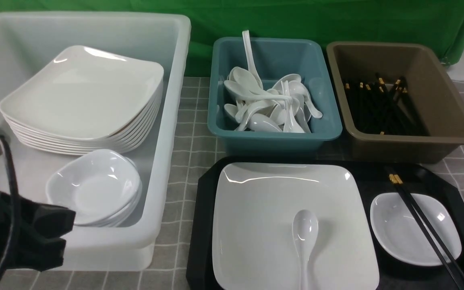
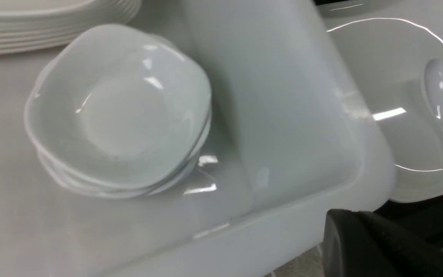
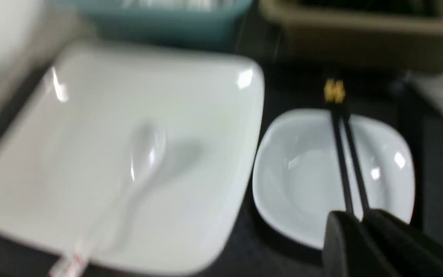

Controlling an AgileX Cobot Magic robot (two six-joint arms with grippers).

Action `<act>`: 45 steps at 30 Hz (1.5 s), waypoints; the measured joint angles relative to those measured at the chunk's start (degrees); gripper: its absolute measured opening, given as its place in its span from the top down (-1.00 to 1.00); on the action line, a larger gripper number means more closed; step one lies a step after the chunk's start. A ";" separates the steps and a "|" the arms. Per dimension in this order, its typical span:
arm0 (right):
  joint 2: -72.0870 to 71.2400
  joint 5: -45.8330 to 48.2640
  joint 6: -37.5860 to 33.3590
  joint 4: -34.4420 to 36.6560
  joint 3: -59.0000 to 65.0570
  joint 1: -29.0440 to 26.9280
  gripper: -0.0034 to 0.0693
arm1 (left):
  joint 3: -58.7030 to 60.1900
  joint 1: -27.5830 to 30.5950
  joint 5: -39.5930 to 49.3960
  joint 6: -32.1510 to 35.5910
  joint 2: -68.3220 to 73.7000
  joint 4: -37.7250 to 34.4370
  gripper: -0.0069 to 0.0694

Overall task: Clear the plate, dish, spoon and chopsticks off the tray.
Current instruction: Use the right arm to grab a pair of chopsticks from the plate

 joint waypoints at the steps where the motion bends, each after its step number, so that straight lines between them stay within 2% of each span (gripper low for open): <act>1: 4.45 1.98 -1.18 -0.59 -2.26 0.82 0.65 | -1.06 -1.39 0.53 0.00 0.46 0.54 0.77; 6: 21.83 10.86 -6.28 -1.45 -13.49 0.65 0.63 | -7.91 -9.80 3.72 -0.44 1.86 4.65 0.77; 11: 34.86 16.22 -12.46 0.55 -20.62 -6.42 0.55 | -12.42 -14.34 5.05 -0.56 1.93 6.07 0.77; 15: 43.81 16.70 -19.94 9.91 -23.82 -13.08 0.04 | -12.89 -15.66 4.83 -0.51 1.87 6.35 0.77; 16: 44.13 16.70 -20.44 10.18 -23.89 -13.25 0.01 | -12.89 -15.66 4.83 -0.45 1.87 6.41 0.77; 19: 48.81 15.11 -22.36 12.51 -24.49 -15.14 -0.33 | -12.89 -15.70 4.83 -0.04 1.93 6.53 0.77; 22: 50.94 14.06 -22.48 12.70 -24.50 -15.44 -0.38 | -12.89 -16.16 4.83 0.01 1.93 6.52 0.77; 35: 56.63 9.64 -23.06 10.53 -24.50 -15.49 -0.21 | -12.89 -16.40 4.83 0.01 1.93 6.59 0.77; 39: 56.63 9.58 -23.06 10.47 -24.50 -15.49 -0.06 | -12.89 -16.40 4.83 0.01 1.93 6.51 0.77; 45: 56.66 9.59 -23.65 10.40 -24.50 -15.49 0.35 | -12.89 -16.40 4.83 0.12 1.93 6.44 0.77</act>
